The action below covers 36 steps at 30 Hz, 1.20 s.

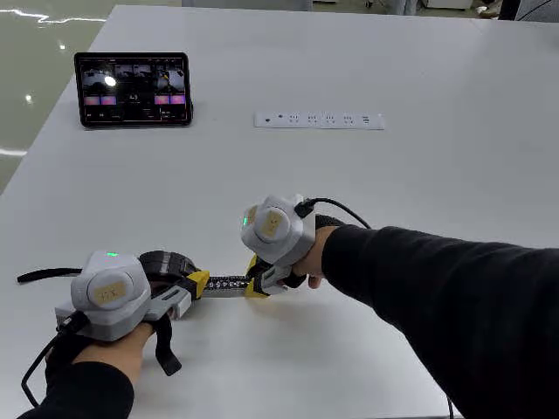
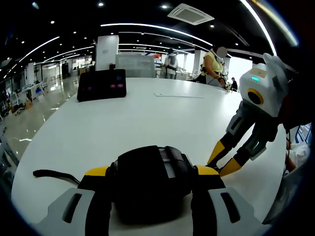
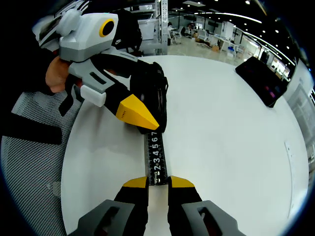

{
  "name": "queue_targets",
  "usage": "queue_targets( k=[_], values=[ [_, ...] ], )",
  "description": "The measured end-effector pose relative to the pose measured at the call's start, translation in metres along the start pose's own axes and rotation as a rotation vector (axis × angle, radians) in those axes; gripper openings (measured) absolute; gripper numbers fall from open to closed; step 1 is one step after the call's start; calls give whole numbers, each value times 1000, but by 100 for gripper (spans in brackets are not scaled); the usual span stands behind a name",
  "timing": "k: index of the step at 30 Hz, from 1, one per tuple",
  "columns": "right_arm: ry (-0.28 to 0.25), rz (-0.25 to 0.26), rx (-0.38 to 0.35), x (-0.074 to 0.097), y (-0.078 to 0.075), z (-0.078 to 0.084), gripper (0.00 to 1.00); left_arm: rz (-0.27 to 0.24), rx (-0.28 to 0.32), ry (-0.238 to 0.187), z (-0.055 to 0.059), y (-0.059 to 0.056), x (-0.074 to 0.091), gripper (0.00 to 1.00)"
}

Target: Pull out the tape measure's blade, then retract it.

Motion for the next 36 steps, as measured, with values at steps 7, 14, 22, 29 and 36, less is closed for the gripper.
queue_targets(
  k=[7, 14, 22, 29, 36],
  values=[
    [-13, 3, -6, -4, 1, -5, 11, 0, 2, -1, -1, 0, 1, 61],
    [-26, 14, -11, -8, 1, -9, 11, -1, 3, 0, -1, -1, 1, 61],
    [-52, 17, -21, -12, 0, -14, 11, -3, 16, -1, -2, -1, 1, 61],
    [-63, 22, -31, -15, 0, -16, 11, -3, 20, -2, -2, -1, 0, 61],
    [-78, 24, -34, -19, 1, -20, 11, -4, 30, -3, -2, 1, 1, 61]
  ],
)
Point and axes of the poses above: the centre of the closed fingertips' face, and the gripper's own axes: x roughly backward along the fingers, y roughly to its left, z roughly out of its underside, the point moved 1 cm from there along x, roughly backward along the fingers, and after that the axes turned 14 degrees about -y, right-handed, at the moved point
